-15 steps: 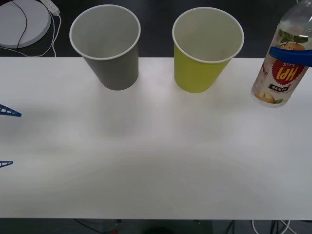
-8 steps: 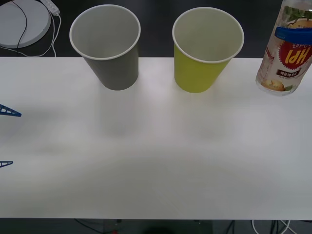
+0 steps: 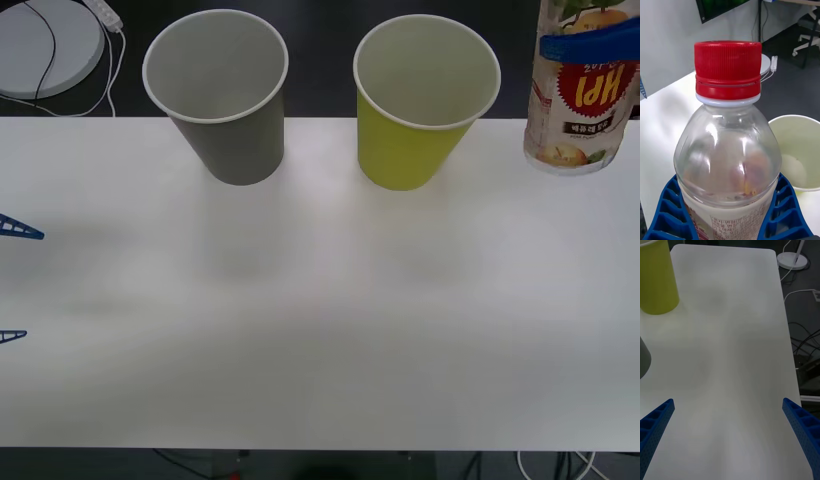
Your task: Put the can into the green bin and the plastic bottle into the gray bin
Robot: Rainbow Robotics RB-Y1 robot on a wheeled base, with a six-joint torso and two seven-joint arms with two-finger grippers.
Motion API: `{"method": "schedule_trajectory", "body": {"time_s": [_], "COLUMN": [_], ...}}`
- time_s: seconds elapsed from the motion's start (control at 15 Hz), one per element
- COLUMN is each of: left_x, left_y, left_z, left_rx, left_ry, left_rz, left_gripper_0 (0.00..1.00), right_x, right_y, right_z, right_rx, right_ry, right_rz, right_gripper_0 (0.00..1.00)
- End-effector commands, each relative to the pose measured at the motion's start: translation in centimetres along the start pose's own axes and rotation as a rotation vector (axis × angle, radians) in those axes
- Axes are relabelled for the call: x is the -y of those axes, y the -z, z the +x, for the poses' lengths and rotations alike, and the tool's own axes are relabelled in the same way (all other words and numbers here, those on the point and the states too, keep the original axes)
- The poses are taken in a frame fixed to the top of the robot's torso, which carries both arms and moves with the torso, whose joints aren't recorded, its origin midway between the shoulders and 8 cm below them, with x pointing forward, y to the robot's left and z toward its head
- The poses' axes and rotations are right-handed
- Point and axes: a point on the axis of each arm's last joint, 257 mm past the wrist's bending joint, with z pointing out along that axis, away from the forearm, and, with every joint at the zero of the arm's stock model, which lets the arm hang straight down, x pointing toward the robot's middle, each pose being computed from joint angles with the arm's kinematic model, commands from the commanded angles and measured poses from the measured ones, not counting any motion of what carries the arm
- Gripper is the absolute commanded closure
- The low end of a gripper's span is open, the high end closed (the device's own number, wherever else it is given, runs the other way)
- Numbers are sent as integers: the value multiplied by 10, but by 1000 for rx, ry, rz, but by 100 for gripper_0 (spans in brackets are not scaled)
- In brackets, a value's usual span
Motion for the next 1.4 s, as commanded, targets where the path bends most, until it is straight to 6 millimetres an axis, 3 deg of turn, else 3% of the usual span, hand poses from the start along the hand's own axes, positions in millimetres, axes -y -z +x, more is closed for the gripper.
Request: {"method": "schedule_trajectory", "body": {"time_s": [0.07,0.87,1.4], "left_x": [0,0,0], "left_y": [0,0,0], "left_z": [0,0,0], "left_rx": [0,0,0], "left_ry": [0,0,0], "left_rz": [0,0,0], "left_gripper_0": [0,0,0], "right_x": [-3,-2,21], "right_y": [-12,-79,-149], "right_z": [-12,-57,-86], "right_rx": [-32,-270,-413], "right_ry": [53,151,122], "right_rz": [-27,-62,-34], "right_gripper_0": [100,100,100]}}
